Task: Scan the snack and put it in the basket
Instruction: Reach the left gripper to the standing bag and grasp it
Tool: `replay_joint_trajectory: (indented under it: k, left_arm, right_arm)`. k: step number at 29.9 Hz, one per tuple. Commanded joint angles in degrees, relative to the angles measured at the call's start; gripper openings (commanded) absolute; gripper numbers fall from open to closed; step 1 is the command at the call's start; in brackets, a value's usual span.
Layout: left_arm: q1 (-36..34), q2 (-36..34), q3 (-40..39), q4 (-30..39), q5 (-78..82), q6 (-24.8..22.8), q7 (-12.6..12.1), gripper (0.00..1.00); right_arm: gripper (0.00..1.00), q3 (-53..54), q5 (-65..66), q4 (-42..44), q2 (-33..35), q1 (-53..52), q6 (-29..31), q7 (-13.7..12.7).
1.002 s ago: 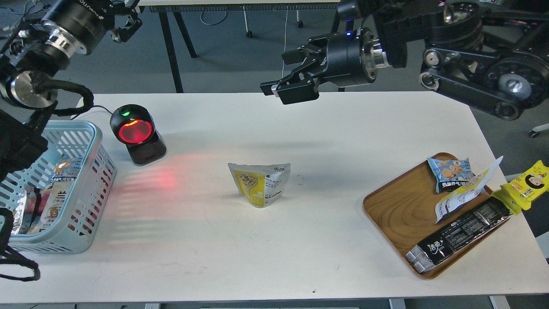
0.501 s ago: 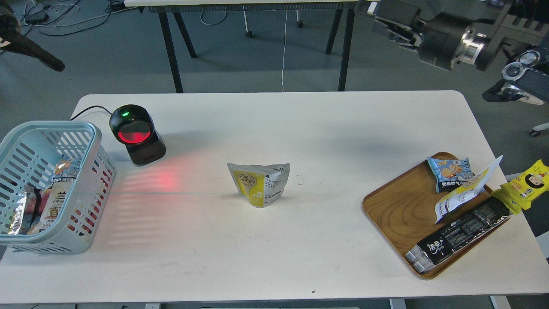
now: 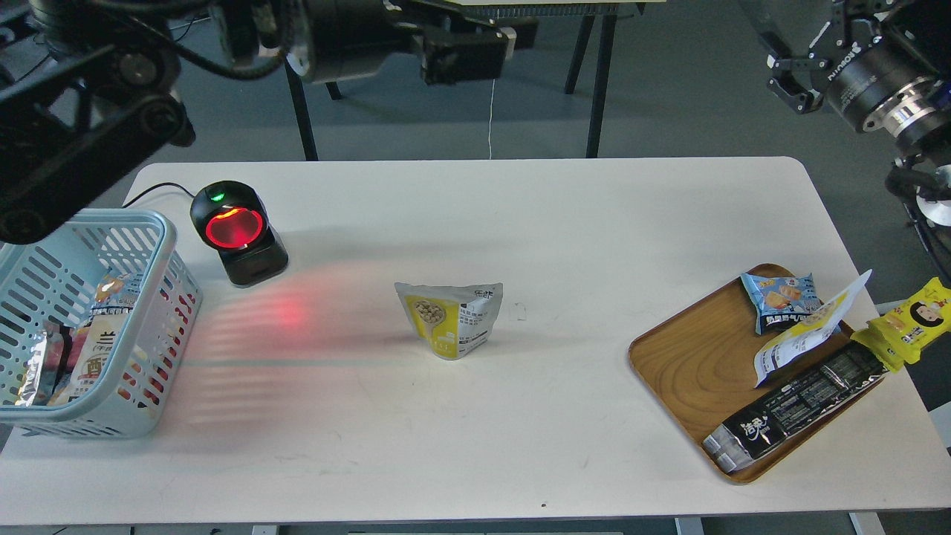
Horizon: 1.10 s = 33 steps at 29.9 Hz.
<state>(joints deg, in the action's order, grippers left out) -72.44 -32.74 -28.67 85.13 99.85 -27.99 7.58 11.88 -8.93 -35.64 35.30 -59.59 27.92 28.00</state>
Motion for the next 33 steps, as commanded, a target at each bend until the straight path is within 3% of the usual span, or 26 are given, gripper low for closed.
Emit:
replay_joint_trajectory:
  k: [1,11,23,25,33]
  left_arm:
    - [0.28,1.28,5.54,1.69,3.77,-0.01,-0.02,0.93]
    - [0.37,1.37,16.71,4.87,10.63,-0.01,-0.02,0.9]
    - [3.27,1.37,28.84,2.5,22.23,-0.01,0.33,0.87]
    - [3.27,1.45,30.16,2.06,22.84,-0.01,0.33,0.83]
    - [3.7,1.54,32.19,0.73,24.96,-0.01,0.68,0.5]
  right_arm:
    - [0.99,5.94,-5.21,1.53,-0.58,4.91,0.08,0.0]
    - [0.99,14.83,-9.27,4.61,-8.23,7.47,0.08,0.0]
    - [0.99,14.57,-8.91,3.91,-7.18,7.03,0.08,0.0]
    - [0.99,14.57,-8.91,4.0,-7.09,7.03,0.08,0.0]
    - [0.99,14.48,-8.91,4.08,-7.09,6.77,0.08,0.0]
